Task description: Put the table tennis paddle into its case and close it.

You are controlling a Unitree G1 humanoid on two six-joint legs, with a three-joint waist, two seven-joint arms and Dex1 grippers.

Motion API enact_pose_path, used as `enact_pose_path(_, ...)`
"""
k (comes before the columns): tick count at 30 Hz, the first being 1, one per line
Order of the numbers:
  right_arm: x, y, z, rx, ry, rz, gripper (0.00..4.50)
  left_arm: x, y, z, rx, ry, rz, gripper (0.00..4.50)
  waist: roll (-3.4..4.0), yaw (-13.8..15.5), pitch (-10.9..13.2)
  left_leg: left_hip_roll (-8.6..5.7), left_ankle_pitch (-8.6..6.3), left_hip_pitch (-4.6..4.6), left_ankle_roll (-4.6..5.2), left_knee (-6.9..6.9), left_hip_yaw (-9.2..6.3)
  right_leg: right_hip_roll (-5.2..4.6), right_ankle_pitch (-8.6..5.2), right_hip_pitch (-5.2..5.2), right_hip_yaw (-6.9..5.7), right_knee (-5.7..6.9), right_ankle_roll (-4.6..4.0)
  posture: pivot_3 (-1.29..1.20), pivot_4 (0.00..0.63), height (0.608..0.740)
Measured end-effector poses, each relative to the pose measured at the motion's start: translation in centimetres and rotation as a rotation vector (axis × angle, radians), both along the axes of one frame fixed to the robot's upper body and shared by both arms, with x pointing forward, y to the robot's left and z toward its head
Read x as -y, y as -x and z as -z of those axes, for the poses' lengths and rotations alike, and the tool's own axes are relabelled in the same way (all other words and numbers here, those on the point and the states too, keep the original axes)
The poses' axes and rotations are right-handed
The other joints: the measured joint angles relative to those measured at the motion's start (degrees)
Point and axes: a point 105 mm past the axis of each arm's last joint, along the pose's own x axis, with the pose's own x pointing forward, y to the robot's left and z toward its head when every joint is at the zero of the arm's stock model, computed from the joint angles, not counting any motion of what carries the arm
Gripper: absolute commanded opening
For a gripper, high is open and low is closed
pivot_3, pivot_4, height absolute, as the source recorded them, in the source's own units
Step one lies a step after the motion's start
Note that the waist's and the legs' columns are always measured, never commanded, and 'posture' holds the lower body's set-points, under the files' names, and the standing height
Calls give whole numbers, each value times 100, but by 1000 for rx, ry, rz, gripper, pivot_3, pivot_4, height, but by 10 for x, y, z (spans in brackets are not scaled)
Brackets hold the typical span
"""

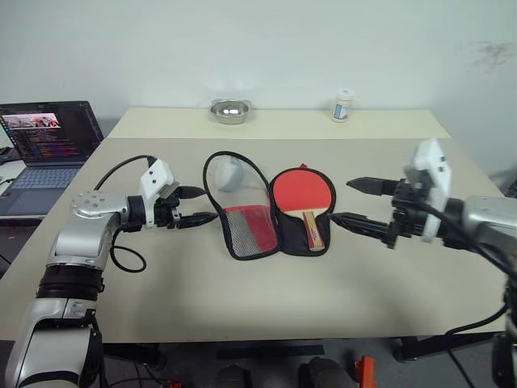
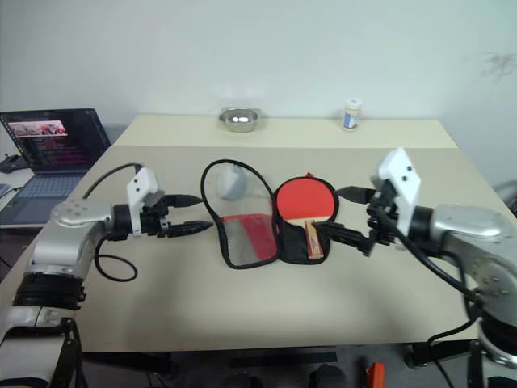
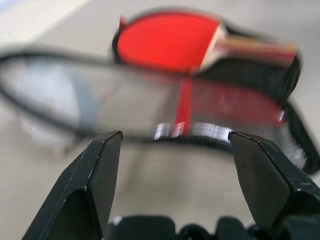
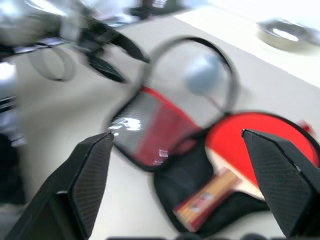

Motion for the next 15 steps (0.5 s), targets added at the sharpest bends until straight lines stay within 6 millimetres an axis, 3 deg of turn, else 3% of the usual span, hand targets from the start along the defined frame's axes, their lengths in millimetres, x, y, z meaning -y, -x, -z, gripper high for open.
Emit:
enact_pose_path(4,11,6,-1,-16,49,-3,4484,-19,-2,15,-35,-45,-61,3525,-5,7,0,-2,0,1,0,4,4,-5,-2,2,3,0,4,0,150,740)
enact_pose_path(6,16,5,-4,-7,58,11,4500,-29,-5,22,-53,-65,-105,3151,-6,7,0,-2,0,1,0,4,5,-7,-2,2,3,0,4,0,150,740)
enact_pose_path(9,20,3,-9,13,61,27,4500,-37,-10,31,-76,-96,-153,2049,-10,15,-1,-1,0,0,0,3,4,-8,-3,2,1,0,5,0,150,740)
enact_pose_path(14,19,1,-7,26,60,30,4500,-13,-29,45,-77,-81,-147,317,-15,45,-4,-8,0,-3,0,6,4,-8,-1,4,0,0,3,0,150,740)
enact_pose_path(15,18,1,-6,22,62,28,4500,-2,-33,48,-82,-57,-134,317,-17,57,-4,-11,0,-6,0,7,4,-8,0,4,0,-1,1,0,150,740)
